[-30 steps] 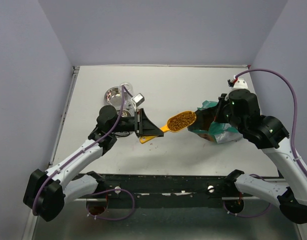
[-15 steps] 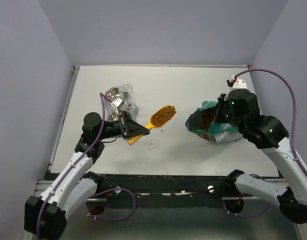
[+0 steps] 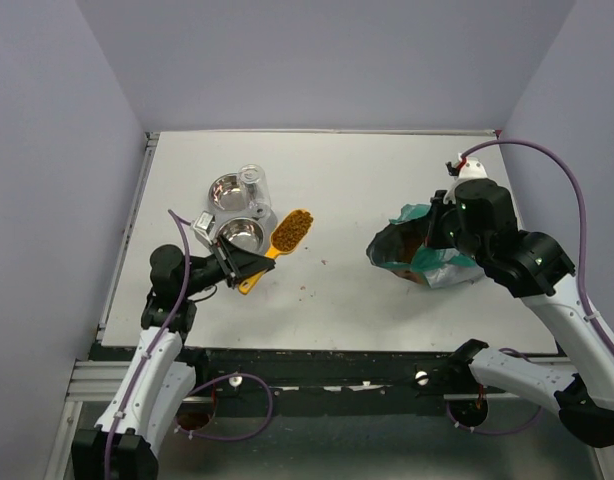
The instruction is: Serve the pet food
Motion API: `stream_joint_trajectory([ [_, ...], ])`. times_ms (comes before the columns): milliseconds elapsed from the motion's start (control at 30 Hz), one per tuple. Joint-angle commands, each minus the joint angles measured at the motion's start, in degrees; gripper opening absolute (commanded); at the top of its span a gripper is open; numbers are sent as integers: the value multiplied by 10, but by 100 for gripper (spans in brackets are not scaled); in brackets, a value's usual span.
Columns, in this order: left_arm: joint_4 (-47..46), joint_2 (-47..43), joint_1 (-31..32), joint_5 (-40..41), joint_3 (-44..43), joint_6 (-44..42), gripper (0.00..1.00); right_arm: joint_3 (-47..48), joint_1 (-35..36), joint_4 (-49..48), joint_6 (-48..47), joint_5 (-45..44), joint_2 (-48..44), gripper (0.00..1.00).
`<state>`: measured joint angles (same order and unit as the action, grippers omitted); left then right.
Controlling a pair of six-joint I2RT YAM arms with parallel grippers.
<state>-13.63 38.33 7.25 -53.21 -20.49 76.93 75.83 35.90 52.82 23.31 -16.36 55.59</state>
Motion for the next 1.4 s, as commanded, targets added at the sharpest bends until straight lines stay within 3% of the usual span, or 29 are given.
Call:
stream_joint_trajectory([
  [0,-15,-41,-35,2,35,-8,0,0,1,-56,-13,31,-14,0],
  [700,118,-149,-185,54,108,-59,0,-10,1,-68,-29,62,-3,0],
  [1133,135,-104,-225,79,120,-70,0,-14,1,-68,-25,66,-8,0],
  [1367,219,-51,-236,95,87,-99,0,-28,1,-72,-18,63,-25,0],
])
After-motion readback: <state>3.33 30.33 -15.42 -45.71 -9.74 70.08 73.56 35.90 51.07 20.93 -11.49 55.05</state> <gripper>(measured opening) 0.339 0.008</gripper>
